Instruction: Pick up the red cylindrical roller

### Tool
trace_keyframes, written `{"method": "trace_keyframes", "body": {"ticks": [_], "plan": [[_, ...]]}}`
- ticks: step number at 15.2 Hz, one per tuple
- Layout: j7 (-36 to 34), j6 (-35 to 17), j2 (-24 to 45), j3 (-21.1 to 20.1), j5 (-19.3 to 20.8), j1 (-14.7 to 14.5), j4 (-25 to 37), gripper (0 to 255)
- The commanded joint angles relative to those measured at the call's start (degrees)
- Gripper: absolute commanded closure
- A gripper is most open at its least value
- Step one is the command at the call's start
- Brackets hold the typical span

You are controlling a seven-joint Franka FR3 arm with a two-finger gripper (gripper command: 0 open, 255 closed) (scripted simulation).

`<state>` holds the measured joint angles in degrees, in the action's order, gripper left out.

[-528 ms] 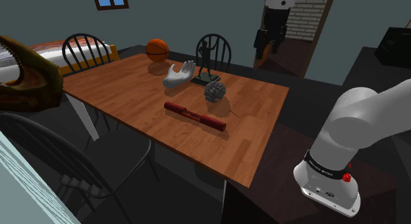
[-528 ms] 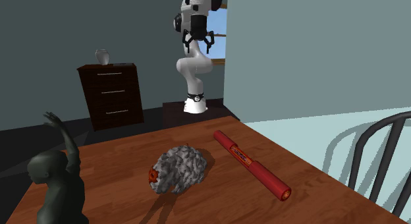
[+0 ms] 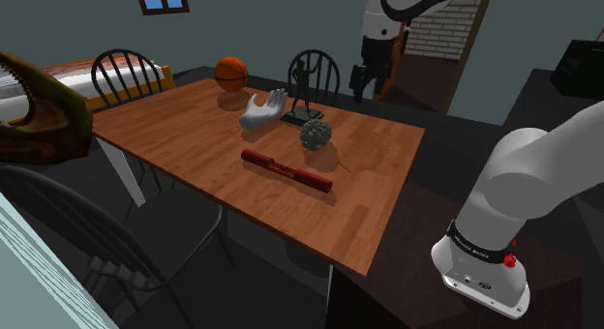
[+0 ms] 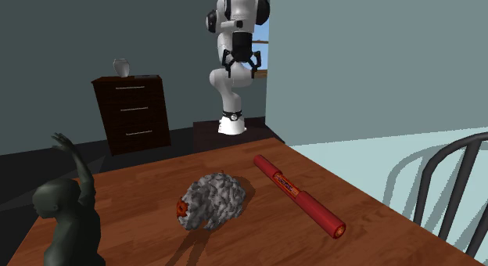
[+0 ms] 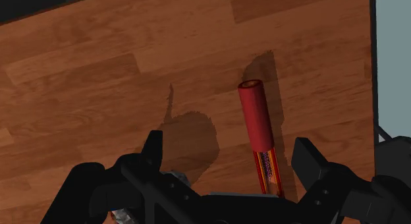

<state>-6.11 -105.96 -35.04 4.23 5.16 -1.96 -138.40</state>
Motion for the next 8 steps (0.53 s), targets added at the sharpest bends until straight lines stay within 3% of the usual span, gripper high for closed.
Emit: {"method": "trace_keyframes", "body": {"ticks": [1,8], "plan": [[0.0,-4.0,3.2,-0.1,-0.2,-0.5,-0.8,0],[0.4,-15.7,17.2,-0.4,-1.1,-2.1,1.1,0]]}}
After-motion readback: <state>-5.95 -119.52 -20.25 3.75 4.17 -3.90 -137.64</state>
